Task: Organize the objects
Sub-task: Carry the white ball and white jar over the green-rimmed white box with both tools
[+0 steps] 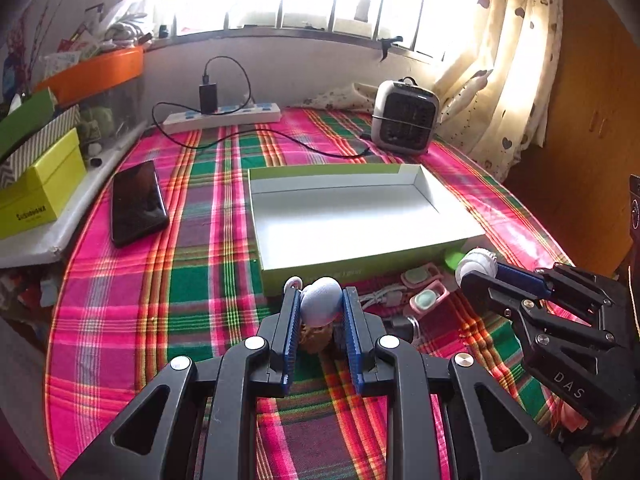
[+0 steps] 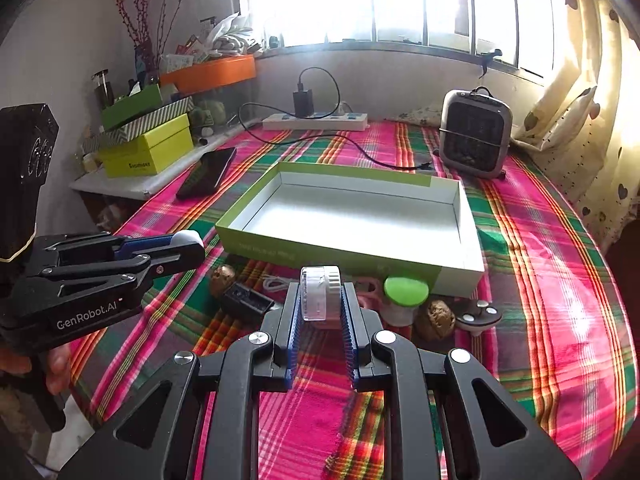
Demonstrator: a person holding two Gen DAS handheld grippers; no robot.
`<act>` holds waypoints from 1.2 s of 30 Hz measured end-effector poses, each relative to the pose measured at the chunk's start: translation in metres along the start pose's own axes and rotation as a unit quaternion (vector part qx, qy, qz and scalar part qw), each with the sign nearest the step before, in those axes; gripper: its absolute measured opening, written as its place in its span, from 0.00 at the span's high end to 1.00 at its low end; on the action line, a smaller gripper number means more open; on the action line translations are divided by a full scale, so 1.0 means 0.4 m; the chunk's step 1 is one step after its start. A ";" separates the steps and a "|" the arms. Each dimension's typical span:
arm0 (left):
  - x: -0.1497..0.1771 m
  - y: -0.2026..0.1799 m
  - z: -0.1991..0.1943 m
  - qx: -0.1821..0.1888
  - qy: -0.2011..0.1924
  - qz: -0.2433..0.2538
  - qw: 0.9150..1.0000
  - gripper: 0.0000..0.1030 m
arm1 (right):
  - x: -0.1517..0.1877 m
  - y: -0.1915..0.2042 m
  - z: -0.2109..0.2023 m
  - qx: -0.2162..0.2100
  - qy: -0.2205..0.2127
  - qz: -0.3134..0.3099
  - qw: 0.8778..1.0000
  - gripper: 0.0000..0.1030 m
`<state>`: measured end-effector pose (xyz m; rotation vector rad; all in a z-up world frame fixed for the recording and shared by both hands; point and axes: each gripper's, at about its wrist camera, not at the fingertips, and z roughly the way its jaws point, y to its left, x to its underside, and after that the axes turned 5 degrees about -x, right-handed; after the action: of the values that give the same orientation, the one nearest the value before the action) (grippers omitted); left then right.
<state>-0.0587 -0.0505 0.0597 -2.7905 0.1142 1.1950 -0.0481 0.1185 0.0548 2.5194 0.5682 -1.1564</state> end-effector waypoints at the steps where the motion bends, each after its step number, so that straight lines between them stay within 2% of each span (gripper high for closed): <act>1: -0.009 -0.001 0.001 0.000 -0.003 0.002 1.000 0.81 | -0.008 -0.004 0.000 0.001 -0.001 0.000 1.000 0.81; 20: -0.155 0.011 0.104 -0.013 -0.010 0.013 1.000 0.81 | -0.170 -0.115 0.080 0.012 0.002 0.010 1.000 0.81; 36: -0.207 0.019 0.288 -0.014 0.046 0.009 0.999 0.81 | -0.196 -0.194 0.264 0.017 0.066 0.035 0.997 0.81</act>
<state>-0.1992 -0.0414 0.0403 -2.8746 0.1316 1.0798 -0.1999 0.1231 0.0403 2.6365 0.4920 -0.9884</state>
